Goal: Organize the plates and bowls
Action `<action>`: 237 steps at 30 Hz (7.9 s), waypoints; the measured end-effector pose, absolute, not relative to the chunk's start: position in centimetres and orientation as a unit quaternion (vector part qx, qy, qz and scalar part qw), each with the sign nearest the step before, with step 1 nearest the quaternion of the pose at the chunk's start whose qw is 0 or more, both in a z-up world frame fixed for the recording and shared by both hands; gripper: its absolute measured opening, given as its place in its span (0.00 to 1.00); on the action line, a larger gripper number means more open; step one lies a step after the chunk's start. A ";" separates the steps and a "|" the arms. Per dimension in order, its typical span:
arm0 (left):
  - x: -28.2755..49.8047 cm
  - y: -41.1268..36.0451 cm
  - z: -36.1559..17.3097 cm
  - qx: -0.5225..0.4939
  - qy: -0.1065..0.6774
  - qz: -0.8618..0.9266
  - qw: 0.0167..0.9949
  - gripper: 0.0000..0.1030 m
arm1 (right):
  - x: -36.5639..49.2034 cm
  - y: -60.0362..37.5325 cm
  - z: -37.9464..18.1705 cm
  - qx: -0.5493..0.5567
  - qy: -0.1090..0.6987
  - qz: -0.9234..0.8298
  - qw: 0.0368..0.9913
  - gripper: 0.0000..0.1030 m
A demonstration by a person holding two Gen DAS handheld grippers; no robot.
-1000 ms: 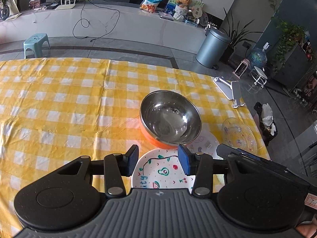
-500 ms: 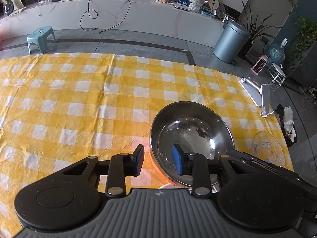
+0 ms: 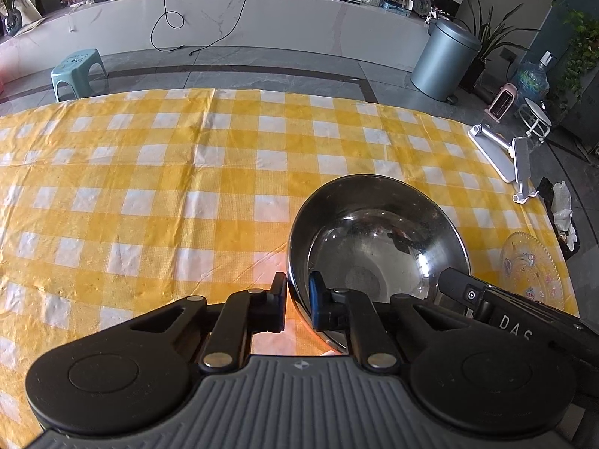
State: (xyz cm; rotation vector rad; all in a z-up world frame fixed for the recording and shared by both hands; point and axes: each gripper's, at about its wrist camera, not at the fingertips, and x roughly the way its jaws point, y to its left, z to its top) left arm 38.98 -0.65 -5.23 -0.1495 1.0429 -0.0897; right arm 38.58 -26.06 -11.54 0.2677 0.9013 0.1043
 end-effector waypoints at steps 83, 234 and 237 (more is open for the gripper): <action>18.2 7.9 -2.0 -0.086 0.546 -0.002 0.833 0.16 | 16.3 -19.4 -9.0 0.129 0.445 0.134 0.876 0.10; 14.4 8.3 -1.3 -0.197 0.432 0.026 0.880 0.11 | 15.8 -17.7 -8.6 0.105 0.416 0.165 0.888 0.06; 14.7 8.2 -1.5 -0.192 0.438 0.026 0.878 0.11 | 16.1 -17.5 -8.9 0.099 0.419 0.165 0.887 0.06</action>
